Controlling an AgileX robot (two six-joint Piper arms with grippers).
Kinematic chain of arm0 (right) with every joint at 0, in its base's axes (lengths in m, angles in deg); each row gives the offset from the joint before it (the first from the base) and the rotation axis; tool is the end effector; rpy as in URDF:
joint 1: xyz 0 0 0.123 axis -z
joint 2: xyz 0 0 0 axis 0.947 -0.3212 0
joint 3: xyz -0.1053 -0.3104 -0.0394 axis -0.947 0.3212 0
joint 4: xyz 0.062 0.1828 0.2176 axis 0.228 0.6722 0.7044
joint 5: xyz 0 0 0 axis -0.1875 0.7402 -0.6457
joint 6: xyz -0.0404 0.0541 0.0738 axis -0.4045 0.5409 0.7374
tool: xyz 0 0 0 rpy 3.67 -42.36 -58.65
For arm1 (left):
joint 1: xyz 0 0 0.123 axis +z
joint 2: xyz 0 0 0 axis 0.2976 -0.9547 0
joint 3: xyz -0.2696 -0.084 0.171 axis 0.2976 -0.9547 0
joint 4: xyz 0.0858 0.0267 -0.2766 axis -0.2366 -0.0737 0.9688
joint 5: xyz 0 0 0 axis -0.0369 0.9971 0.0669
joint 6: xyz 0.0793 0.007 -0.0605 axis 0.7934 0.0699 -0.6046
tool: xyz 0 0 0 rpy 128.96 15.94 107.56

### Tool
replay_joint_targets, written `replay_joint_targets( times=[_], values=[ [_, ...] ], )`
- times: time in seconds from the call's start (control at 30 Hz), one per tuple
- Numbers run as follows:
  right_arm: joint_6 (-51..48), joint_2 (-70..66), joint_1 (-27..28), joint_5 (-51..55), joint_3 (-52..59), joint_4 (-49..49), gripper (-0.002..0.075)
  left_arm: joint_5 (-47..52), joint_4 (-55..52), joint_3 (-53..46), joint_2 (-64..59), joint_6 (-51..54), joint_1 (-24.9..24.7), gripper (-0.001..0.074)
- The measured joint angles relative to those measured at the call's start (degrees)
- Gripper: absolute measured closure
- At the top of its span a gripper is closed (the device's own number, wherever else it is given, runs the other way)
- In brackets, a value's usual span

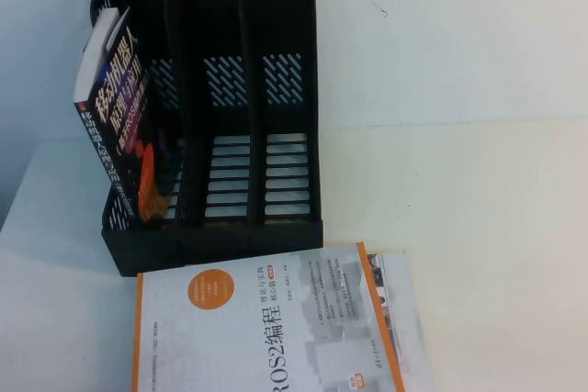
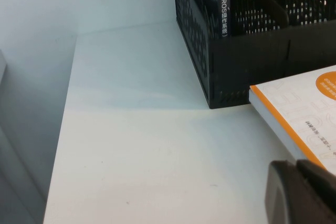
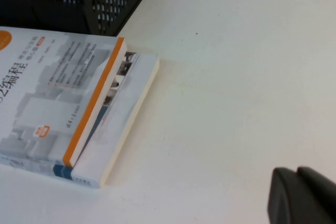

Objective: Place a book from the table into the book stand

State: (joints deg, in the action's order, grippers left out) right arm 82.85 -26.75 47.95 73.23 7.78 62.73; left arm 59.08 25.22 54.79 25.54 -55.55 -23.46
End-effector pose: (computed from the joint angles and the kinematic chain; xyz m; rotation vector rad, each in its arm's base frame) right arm 0.0584 0.0221 0.2626 -0.3276 1.9944 0.2720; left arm 0.0546 -0.0117 0.1713 0.1465 1.8330 -0.1221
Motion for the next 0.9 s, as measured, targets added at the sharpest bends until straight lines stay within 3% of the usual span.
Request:
replay_joint_targets(
  times=[0.23,0.63,0.9],
  values=[
    [-0.12,0.37,1.91,-2.65,1.73,-3.98,0.0723,0.00,0.00,0.00,0.00,-0.02,0.00,0.0738],
    [-0.50,11.50,21.70,-22.43,16.82,-4.26,0.0723,0.00,0.00,0.00,0.00,-0.02,0.00,0.0738],
    [-2.12,13.79,24.02,-14.99,19.98,-6.15,0.0722,0.00,-0.03,0.00,0.00,-0.02,0.00,0.0738]
  ],
)
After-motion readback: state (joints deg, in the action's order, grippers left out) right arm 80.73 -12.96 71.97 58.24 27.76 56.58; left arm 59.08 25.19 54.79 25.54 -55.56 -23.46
